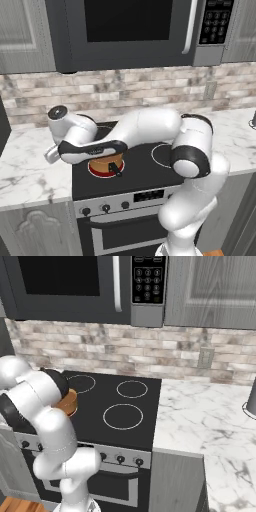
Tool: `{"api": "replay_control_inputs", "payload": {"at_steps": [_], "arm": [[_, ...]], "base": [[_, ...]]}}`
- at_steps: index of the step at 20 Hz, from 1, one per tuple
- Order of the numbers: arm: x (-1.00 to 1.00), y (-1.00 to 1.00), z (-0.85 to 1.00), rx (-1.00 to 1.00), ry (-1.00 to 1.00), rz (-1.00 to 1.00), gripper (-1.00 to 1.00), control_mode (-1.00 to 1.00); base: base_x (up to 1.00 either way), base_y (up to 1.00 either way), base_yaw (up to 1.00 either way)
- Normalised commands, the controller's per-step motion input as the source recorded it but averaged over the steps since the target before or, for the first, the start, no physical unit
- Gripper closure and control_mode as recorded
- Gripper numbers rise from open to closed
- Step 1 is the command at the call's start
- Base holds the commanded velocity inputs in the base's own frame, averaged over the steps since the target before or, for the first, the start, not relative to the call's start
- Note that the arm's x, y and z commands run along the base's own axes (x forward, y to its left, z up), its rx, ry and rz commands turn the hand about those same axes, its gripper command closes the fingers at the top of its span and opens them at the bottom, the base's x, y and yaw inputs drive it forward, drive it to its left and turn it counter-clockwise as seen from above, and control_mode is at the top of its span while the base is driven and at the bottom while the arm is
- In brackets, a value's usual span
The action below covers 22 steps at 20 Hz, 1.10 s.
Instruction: Pick up the sugar cube(s) and place them in the saucepan with hot chocolate.
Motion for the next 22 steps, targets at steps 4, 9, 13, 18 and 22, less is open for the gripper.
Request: {"api": "replay_control_inputs", "payload": {"at_steps": [4,9,13,18,22], "arm": [[-0.01,-0.98,0.04,0.00,0.03,0.00,1.00,-1.00],[0.03,-1.00,0.00,0.00,0.14,0.00,1.00,-1.00],[0.29,-0.86,-0.14,0.02,0.20,0.00,1.00,-1.00],[0.38,-0.29,-0.11,0.03,0.16,0.00,1.00,-1.00],[0.41,0.00,0.00,0.00,0.08,0.00,1.00,-1.00]], "base": [[0.00,0.00,0.00],[0.00,0.00,0.00],[0.00,0.00,0.00],[0.00,0.00,0.00],[0.00,0.00,0.00]]}}
